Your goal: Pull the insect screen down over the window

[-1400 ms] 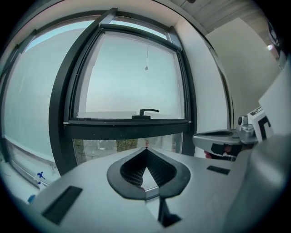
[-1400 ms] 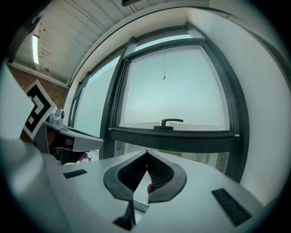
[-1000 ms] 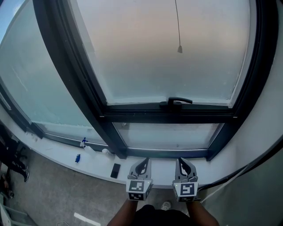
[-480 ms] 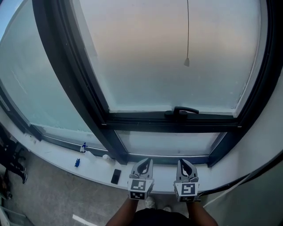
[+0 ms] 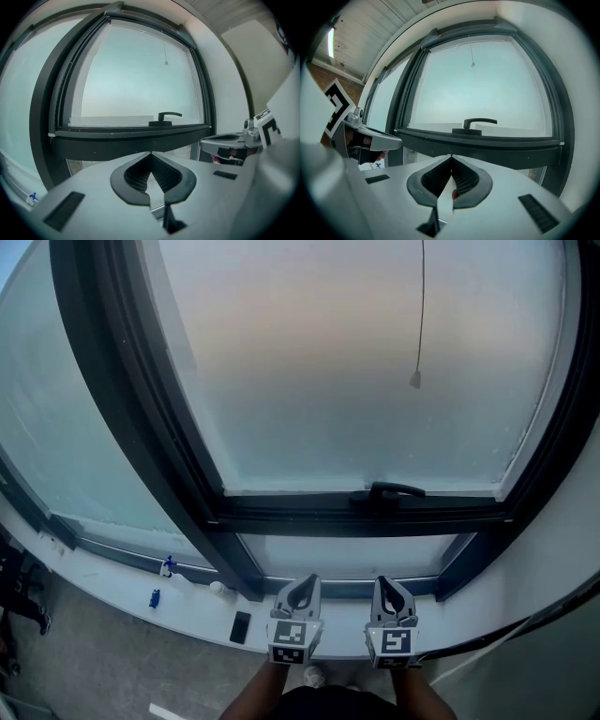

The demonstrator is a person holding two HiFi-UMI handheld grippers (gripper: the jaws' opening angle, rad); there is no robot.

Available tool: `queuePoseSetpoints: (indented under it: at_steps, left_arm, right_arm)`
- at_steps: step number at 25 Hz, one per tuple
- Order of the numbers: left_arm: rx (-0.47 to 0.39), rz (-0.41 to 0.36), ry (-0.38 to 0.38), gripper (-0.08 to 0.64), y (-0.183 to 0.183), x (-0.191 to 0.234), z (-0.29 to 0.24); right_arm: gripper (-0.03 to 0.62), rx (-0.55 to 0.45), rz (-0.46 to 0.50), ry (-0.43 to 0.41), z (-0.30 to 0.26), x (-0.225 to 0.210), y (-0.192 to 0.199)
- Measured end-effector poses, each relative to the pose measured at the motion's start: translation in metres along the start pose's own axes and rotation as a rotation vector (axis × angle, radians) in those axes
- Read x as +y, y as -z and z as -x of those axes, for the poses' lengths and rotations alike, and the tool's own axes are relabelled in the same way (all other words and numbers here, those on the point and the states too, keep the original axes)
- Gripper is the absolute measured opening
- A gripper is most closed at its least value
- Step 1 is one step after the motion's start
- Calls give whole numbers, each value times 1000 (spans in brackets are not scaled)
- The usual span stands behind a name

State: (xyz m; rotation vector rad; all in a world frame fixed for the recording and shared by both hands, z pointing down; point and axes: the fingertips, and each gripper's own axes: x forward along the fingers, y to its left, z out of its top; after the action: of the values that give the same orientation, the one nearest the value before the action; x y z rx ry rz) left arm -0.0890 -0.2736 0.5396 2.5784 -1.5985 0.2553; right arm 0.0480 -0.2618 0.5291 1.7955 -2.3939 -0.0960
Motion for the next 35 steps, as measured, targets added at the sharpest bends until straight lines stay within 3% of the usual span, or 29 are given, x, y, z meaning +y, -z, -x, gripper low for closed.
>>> queuePoseSetpoints:
  at_steps: [11,15,18,23,30,35]
  left_arm:
    - [-1,-22,59,0,8,20,-8]
    - [9,55,69,0,8,21,-11]
    - [12,97,43,0,8,28,-18]
    - [-11,93,-1,0,-4,36,-25]
    - [-86,12,-19,0,-40,37,-39]
    - [-161,-119,-38,0,-84,29,-52]
  right_arm:
    - [3,28,-56,137,-8,-21,14]
    - [3,50,-42,123,-5,-20,23]
    - [3,34,-33,135,-7,-36,16]
    - [3,35,-27,161,-11,-59,5]
    - [3,-18,-1,156,-27,-76,-21]
    - [3,-90,32,135,-43,-79,-56]
